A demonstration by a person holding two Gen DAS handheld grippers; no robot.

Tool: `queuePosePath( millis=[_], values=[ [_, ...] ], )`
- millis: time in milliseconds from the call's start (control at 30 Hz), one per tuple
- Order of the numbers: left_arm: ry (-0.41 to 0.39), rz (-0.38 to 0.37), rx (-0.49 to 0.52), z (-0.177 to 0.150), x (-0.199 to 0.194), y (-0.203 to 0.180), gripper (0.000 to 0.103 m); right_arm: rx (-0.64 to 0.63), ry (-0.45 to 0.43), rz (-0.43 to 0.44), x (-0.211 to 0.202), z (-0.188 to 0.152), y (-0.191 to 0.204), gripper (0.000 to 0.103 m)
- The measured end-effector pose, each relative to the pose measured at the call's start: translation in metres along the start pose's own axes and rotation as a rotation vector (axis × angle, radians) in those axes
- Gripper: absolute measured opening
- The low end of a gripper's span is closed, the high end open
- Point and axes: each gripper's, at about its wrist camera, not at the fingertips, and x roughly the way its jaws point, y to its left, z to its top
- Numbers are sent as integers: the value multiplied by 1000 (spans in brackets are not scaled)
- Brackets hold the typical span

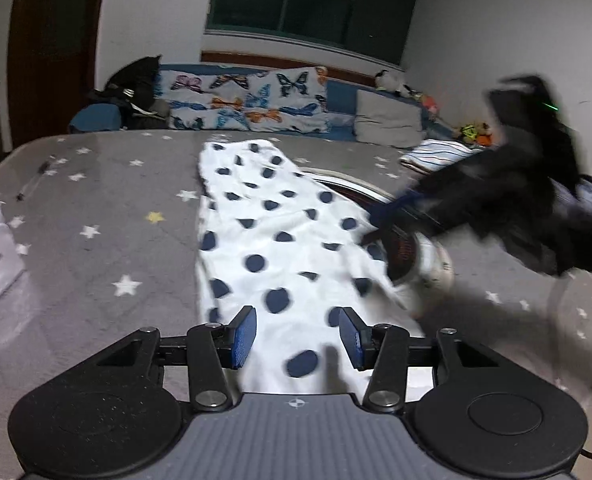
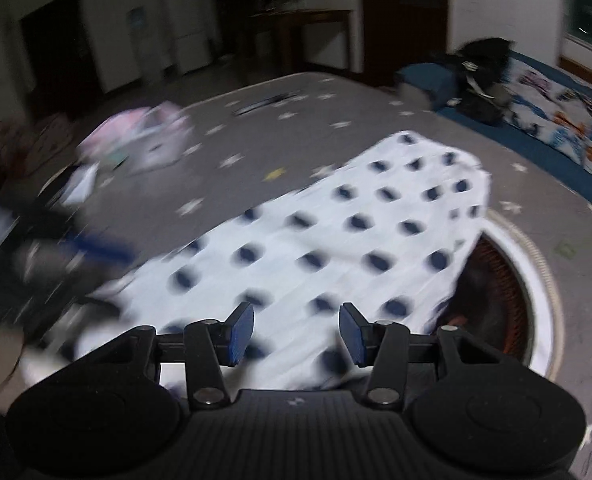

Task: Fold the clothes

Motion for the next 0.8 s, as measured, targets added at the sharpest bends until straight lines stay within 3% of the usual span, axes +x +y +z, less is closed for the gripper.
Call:
queuePosePath(
  millis=[133,300,500,667,800],
  values=[
    [25,-25,-18,-2,5,-2,55,78,-20,-53,24,23,-42,51],
    [47,-29,-27,-4,11,-1,70,160,-26,-101,61,50,-87,56],
    [72,-29,-50,-3,18,3,73,230,-37,-146,100,79,-131,60],
    [83,-30,-63,-2,21,5,76,272,-45,-153,120,92,-154,69],
    [91,-30,-73,-1,23,6,77,290,-47,-152,132,96,-163,70]
  ],
)
